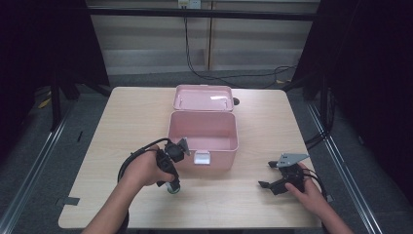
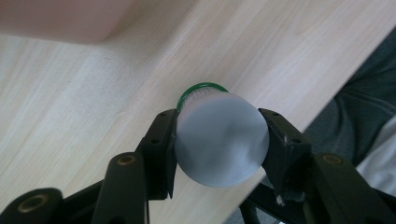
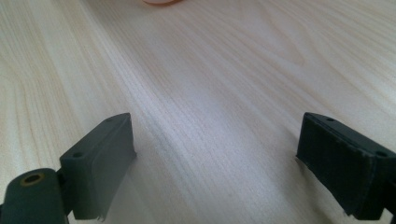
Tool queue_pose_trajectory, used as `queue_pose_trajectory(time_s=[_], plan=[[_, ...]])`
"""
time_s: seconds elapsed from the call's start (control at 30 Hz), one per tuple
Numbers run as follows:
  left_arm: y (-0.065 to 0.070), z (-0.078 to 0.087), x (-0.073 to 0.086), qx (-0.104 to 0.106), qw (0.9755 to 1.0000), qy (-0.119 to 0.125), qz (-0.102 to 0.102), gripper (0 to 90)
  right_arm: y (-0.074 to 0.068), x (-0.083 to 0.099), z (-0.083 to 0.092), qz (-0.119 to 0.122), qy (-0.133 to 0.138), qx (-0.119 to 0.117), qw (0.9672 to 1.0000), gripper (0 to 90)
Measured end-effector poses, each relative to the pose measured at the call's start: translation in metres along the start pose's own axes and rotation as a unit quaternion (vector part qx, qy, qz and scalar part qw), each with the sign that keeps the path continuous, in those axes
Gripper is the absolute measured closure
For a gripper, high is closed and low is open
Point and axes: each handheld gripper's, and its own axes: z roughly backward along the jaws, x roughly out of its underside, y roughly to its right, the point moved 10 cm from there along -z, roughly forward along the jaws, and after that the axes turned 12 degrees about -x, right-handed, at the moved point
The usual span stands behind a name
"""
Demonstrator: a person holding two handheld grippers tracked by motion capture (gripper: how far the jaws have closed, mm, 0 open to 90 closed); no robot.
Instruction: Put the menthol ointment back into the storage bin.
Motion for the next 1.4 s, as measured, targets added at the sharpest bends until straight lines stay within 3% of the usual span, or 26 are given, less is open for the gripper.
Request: queue_pose_trajectory(time_s=[0.03, 0.27, 0.5, 1.23, 1.4], plan=[[0.0, 0.0, 0.0, 0.0, 1.0, 0.0, 0.0, 50.2, 0.0, 0.0, 0.0, 0.0, 0.0, 0.0, 1.0, 10.4], [-0.008, 0.047, -0.006, -0.001, 0.9998, 0.008, 0.017, 50.3, 0.0, 0.0, 0.0, -0.001, 0.0, 0.0, 1.0, 10.4], [-0.013, 0.073, -0.016, -0.001, 0.9997, 0.01, 0.022, 50.3, 0.0, 0.0, 0.0, -0.002, -0.001, 0.0, 1.0, 10.4], [-0.029, 0.105, -0.065, -0.005, 0.9989, 0.026, 0.039, 50.3, 0.0, 0.0, 0.0, -0.001, -0.001, 0.0, 1.0, 10.4], [-0.034, 0.109, -0.077, -0.01, 0.9979, 0.037, 0.053, 50.3, 0.0, 0.0, 0.0, -0.001, -0.001, 0.0, 1.0, 10.4]])
